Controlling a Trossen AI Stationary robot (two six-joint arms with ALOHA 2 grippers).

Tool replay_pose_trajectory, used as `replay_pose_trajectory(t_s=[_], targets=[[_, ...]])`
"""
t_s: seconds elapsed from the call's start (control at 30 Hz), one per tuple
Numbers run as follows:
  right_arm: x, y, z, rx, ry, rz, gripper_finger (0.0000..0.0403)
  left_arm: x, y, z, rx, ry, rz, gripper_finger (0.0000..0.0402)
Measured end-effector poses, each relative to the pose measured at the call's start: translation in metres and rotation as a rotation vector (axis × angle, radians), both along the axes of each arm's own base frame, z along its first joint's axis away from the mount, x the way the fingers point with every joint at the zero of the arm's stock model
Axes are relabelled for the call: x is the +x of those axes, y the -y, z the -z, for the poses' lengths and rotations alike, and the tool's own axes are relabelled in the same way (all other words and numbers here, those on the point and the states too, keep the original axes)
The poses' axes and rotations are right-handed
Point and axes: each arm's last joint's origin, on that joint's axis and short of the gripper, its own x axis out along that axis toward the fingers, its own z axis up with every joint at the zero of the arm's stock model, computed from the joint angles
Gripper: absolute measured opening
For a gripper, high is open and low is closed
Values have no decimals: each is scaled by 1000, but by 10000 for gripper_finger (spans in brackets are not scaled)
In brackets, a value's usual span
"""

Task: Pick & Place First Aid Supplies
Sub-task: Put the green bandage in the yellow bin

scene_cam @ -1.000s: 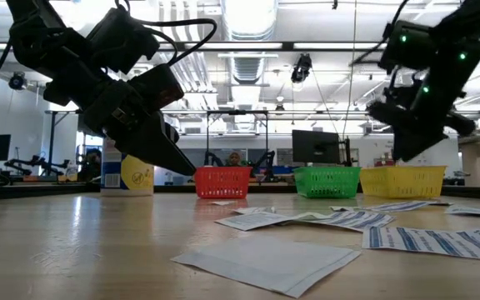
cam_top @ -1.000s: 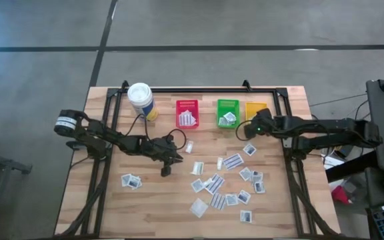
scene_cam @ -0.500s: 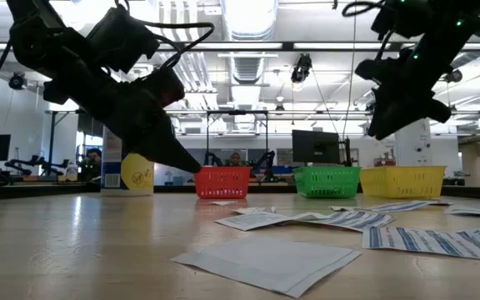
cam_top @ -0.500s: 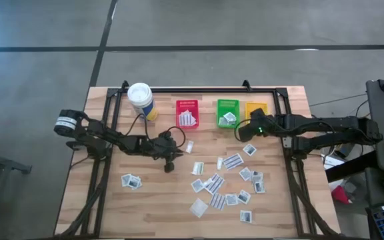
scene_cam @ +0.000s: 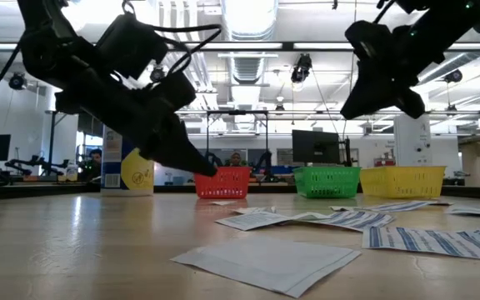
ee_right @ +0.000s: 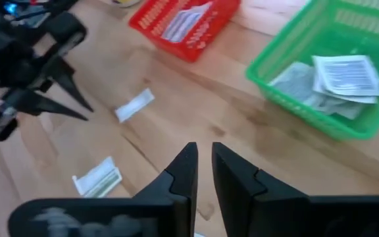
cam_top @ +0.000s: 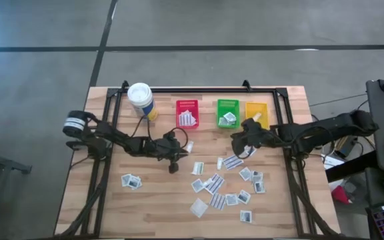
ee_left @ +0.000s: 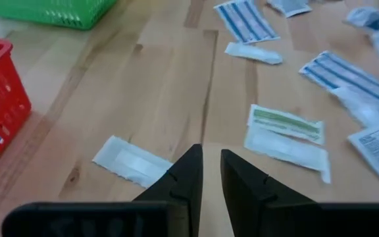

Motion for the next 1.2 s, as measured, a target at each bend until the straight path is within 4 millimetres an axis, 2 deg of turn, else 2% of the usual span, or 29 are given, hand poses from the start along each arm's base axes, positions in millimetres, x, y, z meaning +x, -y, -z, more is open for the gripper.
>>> replay_pose_trajectory(t_s=[0.47,0.73,1.2], targets=[[34,-15,26,-24,4,-74,43,7,-4,20,50,-42,-79,64],[50,-17,28,-28,-4,-78,43,7,-6,22,65,-47,-106,64],[99,-25,28,-88,-60,-181,43,-1,-7,32,75,-120,-113,64]])
